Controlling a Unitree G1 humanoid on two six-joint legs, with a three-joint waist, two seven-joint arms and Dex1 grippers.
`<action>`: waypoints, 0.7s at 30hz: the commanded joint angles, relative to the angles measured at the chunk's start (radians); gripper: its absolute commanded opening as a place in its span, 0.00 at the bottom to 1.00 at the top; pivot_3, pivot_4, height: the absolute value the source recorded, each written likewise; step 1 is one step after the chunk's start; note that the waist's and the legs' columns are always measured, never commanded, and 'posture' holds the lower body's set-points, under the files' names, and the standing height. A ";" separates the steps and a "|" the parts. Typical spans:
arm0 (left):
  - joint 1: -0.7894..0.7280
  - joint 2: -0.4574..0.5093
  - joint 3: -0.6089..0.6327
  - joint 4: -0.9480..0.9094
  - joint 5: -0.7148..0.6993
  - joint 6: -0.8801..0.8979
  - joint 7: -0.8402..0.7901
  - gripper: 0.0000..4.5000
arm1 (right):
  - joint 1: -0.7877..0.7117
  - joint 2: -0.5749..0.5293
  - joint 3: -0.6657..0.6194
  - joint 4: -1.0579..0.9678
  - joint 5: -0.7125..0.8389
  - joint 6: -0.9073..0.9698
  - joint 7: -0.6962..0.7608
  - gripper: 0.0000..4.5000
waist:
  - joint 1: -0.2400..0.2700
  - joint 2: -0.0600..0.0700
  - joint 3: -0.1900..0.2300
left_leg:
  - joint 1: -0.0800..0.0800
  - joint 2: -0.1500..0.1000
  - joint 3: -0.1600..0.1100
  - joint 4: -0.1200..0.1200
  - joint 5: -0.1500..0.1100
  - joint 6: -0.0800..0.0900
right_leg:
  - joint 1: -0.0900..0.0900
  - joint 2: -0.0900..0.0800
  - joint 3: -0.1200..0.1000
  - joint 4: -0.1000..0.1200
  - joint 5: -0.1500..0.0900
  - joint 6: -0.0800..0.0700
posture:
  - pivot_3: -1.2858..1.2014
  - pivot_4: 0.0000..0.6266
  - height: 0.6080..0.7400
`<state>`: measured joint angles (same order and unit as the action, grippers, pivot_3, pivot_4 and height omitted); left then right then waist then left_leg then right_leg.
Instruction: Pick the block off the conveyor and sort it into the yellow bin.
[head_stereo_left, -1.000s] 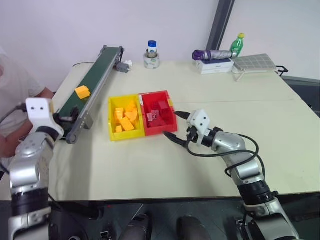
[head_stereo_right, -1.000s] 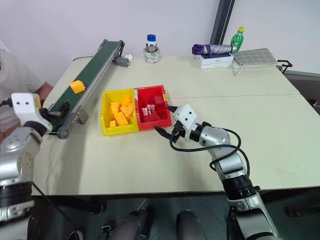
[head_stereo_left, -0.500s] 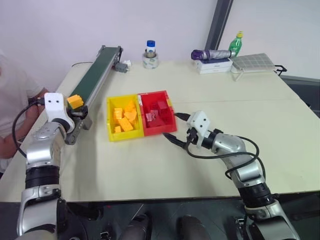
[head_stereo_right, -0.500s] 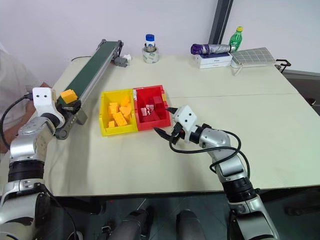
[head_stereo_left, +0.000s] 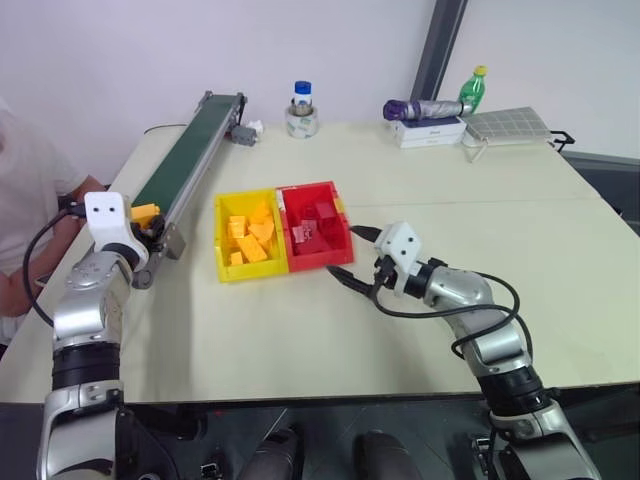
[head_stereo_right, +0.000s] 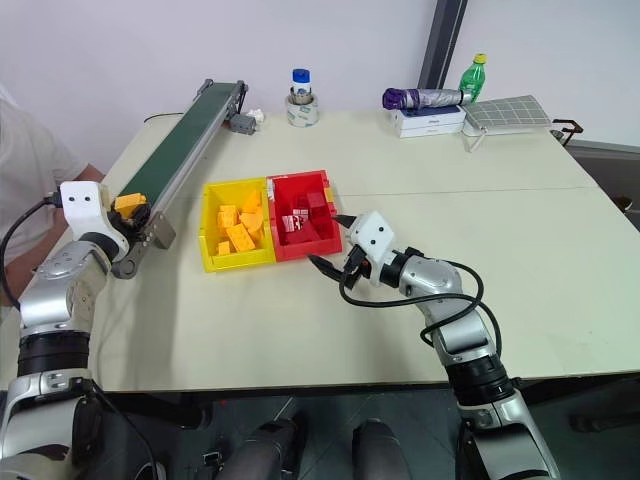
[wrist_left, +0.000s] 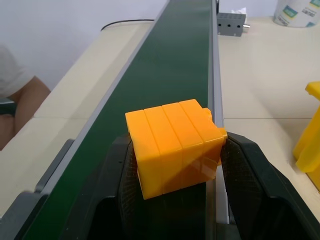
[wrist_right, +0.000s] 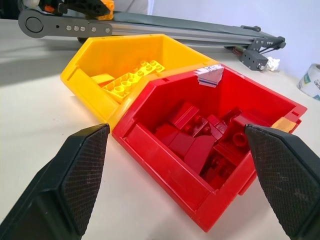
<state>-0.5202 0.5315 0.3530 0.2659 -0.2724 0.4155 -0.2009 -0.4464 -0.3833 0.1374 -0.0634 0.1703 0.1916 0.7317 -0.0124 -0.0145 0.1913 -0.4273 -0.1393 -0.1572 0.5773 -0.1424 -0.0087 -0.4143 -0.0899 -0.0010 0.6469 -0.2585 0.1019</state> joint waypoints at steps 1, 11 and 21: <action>0.015 0.010 0.035 -0.060 0.001 -0.011 0.025 0.42 | -0.013 -0.002 -0.014 -0.034 0.009 -0.011 -0.002 1.00 | 0.000 0.000 0.000 | 0.000 0.000 0.000 0.000 0.000 0.000 | 0.000 0.000 0.000 0.000 0.000 0.000 | 0.52 0.24 1.00; -0.017 -0.073 -0.056 -0.331 -0.137 0.162 -0.047 0.42 | -0.018 -0.006 -0.017 -0.027 0.009 -0.014 0.002 1.00 | 0.006 0.000 0.000 | 0.000 0.000 0.000 0.001 0.000 0.000 | 0.001 0.000 0.000 -0.001 0.000 0.000 | 0.52 0.24 1.00; -0.072 -0.216 -0.186 -0.294 -0.074 0.171 0.007 0.42 | 0.007 -0.011 -0.024 -0.056 0.007 -0.003 -0.021 1.00 | -0.002 0.000 0.000 | 0.000 0.000 0.000 0.001 0.000 0.000 | 0.000 0.000 0.000 0.000 0.000 0.000 | 0.52 0.24 1.00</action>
<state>-0.5653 0.3133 0.1679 -0.0172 -0.3592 0.6176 -0.2056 -0.4385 -0.3905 0.1356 -0.0657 0.1702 0.1921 0.7183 -0.0146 -0.0147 0.1912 -0.4272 -0.1391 -0.1570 0.5781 -0.1422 -0.0085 -0.4139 -0.0894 -0.0012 0.6470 -0.2585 0.1021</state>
